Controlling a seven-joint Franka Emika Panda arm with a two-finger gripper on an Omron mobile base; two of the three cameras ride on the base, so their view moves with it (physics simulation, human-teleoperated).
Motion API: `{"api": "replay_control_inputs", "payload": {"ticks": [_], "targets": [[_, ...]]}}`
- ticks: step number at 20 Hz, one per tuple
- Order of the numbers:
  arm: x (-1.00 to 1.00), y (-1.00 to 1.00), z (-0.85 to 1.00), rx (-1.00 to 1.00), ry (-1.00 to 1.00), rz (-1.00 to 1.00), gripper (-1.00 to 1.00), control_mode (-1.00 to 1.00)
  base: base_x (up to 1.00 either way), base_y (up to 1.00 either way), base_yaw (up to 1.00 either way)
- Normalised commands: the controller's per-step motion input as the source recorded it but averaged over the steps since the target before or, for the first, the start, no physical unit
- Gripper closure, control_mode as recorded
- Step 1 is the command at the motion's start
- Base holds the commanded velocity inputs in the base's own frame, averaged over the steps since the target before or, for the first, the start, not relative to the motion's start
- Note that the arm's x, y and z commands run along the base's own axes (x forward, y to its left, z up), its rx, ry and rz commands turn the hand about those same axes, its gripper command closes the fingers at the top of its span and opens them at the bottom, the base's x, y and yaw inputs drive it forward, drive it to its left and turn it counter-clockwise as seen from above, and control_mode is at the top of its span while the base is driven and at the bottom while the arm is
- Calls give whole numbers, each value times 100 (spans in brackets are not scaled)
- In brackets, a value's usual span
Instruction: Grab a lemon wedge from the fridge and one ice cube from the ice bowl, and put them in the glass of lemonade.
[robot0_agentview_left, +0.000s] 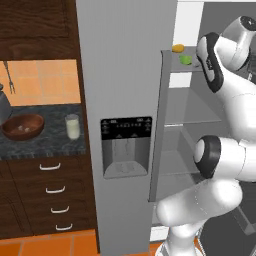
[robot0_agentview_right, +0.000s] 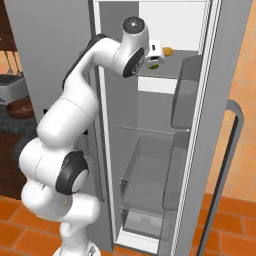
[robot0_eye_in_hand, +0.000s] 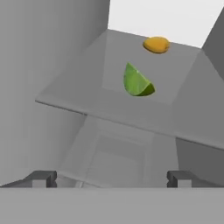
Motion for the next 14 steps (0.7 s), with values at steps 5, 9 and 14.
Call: {"api": "replay_control_inputs", "payload": {"ticks": [5,9,14], "targets": [[48,-11,-1,0,0,39,-100,-100,0,0,0],[34,-2,0,-3,0,25,-100,-100,0,0,0],[43,5,-11,-9,2,8,-100,-100,0,0,0]]}}
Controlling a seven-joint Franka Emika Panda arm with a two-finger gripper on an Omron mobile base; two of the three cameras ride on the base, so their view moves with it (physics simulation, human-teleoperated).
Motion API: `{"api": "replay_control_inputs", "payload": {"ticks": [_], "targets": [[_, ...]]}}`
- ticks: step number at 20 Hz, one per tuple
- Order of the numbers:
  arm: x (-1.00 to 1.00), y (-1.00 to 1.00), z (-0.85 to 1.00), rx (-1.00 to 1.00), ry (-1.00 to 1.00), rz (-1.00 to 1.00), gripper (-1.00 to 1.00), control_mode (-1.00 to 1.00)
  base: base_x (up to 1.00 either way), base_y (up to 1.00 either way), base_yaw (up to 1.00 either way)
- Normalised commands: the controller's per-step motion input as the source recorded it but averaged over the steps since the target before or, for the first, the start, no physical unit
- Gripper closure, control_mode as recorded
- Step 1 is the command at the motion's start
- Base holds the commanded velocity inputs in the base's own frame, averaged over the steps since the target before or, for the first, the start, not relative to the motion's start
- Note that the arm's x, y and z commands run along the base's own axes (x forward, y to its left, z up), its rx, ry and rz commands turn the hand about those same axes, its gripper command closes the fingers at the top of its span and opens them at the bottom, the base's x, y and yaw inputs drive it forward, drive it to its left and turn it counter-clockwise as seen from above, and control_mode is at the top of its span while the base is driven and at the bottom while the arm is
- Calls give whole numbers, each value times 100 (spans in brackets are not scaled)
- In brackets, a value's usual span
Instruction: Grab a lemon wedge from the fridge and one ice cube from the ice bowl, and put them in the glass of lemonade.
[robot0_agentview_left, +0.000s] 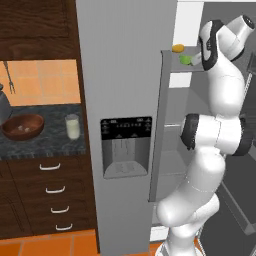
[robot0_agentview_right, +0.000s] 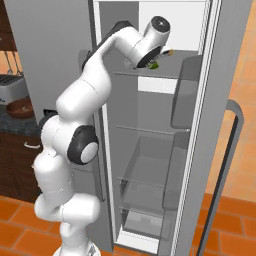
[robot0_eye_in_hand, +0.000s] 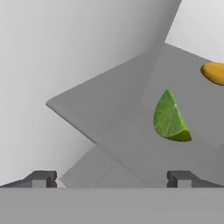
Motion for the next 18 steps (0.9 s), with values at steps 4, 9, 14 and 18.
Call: {"api": "replay_control_inputs", "payload": {"ticks": [4,9,14,18], "targets": [[58,0,-32,-8,0,5,-100,-100,0,0,0],[62,0,0,-18,0,1,-100,-100,0,0,0],[87,0,0,-15,2,0,-100,-100,0,0,0],[62,-2,-1,-2,1,0,-100,-100,0,0,0]]}}
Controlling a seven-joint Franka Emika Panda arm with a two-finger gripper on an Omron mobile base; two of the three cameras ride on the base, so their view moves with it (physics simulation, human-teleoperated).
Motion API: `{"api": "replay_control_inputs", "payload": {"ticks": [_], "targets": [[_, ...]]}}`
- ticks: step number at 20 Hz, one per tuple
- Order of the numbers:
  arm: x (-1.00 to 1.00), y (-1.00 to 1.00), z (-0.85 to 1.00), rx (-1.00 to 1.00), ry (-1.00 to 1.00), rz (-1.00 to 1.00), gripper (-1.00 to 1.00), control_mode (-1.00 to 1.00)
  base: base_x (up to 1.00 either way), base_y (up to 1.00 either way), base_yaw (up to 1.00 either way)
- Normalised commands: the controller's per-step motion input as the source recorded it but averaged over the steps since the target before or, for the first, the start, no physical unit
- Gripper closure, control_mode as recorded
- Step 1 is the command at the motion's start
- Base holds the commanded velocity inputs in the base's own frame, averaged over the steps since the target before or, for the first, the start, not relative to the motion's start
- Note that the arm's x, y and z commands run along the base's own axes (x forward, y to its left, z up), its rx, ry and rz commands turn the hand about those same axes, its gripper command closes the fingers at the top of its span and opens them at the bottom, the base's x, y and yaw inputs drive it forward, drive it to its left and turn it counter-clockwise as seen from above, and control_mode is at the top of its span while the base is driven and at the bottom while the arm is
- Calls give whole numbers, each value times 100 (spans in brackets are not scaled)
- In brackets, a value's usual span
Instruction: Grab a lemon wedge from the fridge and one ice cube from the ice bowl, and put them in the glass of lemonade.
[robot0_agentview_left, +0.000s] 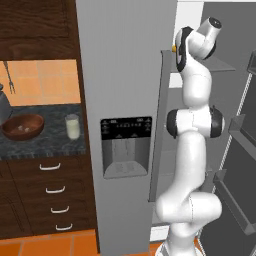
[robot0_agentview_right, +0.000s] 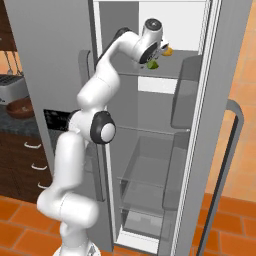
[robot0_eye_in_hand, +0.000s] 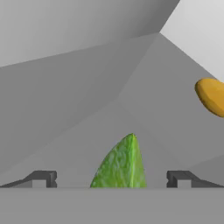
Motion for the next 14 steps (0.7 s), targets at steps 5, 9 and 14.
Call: {"api": "replay_control_inputs", "payload": {"ticks": [5,9,14], "targets": [[34,-23,2,0,1,0,-100,-100,0,0,0],[33,-34,0,0,8,-2,-100,-100,0,0,0],[-3,0,0,0,10,-6,-100,-100,0,0,0]]}}
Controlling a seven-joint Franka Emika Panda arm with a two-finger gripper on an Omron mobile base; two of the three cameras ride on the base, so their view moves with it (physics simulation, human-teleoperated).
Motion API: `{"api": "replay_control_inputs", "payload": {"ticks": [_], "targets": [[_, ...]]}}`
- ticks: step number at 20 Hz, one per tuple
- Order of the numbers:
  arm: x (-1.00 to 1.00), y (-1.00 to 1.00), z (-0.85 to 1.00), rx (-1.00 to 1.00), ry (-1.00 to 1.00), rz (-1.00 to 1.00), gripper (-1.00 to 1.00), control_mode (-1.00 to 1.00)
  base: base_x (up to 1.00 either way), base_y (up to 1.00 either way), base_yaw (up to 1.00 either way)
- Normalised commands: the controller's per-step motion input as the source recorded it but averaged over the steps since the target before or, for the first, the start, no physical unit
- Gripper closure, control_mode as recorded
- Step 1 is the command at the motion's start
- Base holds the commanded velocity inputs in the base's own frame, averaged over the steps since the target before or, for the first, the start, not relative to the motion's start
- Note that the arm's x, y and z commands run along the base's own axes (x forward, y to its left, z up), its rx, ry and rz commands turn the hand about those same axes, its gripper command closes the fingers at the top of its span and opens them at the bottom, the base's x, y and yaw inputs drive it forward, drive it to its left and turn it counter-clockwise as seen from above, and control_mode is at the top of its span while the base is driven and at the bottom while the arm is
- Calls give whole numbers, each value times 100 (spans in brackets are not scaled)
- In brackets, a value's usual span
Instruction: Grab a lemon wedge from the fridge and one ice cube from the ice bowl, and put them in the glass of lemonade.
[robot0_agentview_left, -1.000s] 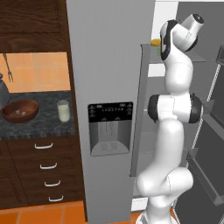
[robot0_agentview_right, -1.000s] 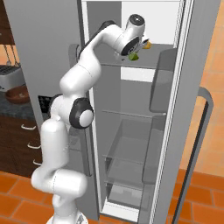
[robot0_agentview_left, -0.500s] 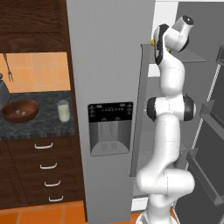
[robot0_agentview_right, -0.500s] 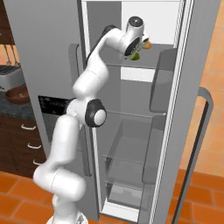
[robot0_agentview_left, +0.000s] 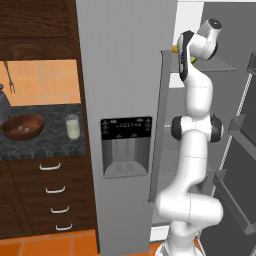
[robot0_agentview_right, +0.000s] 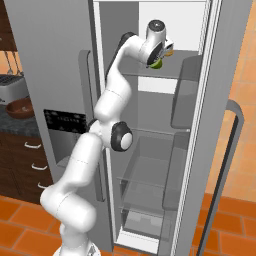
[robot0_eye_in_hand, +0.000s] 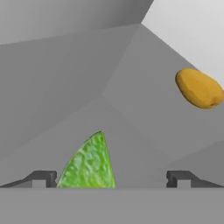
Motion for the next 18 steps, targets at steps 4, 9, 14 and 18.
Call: {"api": "replay_control_inputs", "payload": {"ticks": [4,9,14,18], "targets": [[-21,4,7,0,9,-5,-100,-100,0,0,0],[-30,3,3,0,3,-5,-100,-100,0,0,0],[6,5,-9,0,6,-3,-100,-100,0,0,0],[8,0,5,0,4,-2,-100,-100,0,0,0]]}}
